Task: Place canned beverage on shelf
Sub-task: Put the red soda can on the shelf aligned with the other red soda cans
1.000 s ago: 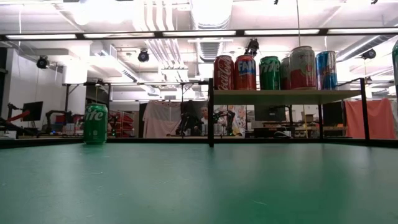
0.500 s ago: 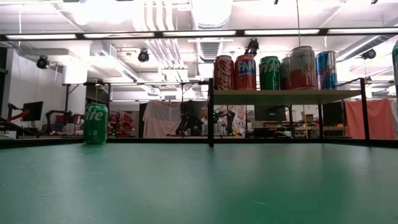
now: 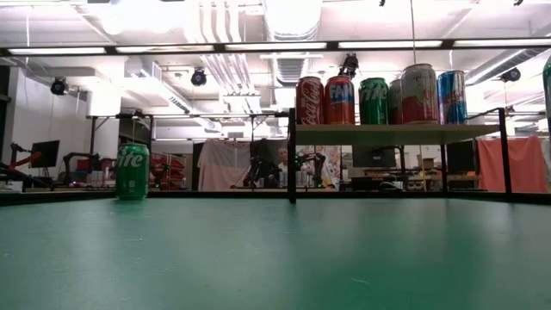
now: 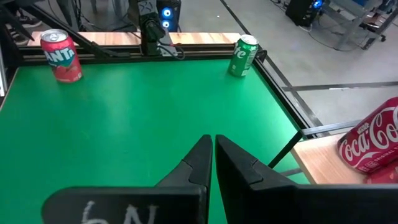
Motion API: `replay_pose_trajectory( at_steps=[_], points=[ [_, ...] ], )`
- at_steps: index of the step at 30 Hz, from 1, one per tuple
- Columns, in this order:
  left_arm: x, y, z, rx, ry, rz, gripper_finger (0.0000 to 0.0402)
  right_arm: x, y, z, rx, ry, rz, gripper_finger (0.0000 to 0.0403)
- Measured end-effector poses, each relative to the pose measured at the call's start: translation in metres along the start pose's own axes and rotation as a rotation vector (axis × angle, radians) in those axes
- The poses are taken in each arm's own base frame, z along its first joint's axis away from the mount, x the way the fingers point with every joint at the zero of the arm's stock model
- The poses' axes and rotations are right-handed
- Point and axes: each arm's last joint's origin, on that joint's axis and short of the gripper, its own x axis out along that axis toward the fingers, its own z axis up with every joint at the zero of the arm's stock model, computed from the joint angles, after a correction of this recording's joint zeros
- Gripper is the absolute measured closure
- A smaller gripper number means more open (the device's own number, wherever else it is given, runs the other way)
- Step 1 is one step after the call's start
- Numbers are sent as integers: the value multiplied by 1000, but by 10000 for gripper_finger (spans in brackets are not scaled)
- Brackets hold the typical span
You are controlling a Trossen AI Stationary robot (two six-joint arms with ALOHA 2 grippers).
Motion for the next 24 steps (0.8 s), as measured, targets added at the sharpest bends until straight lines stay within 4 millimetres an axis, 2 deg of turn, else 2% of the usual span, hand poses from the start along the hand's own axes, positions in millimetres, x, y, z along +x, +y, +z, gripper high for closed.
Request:
replay_pose_trajectory(
  at_steps=[8, 24],
  points=[
    [5, 1, -3, -4, -3, 11, 25, 0, 0, 0, 0, 0, 0, 390],
    [47, -4, -7, -29, -2, -7, 25, 0, 0, -1, -1, 2, -1, 390]
  ],
)
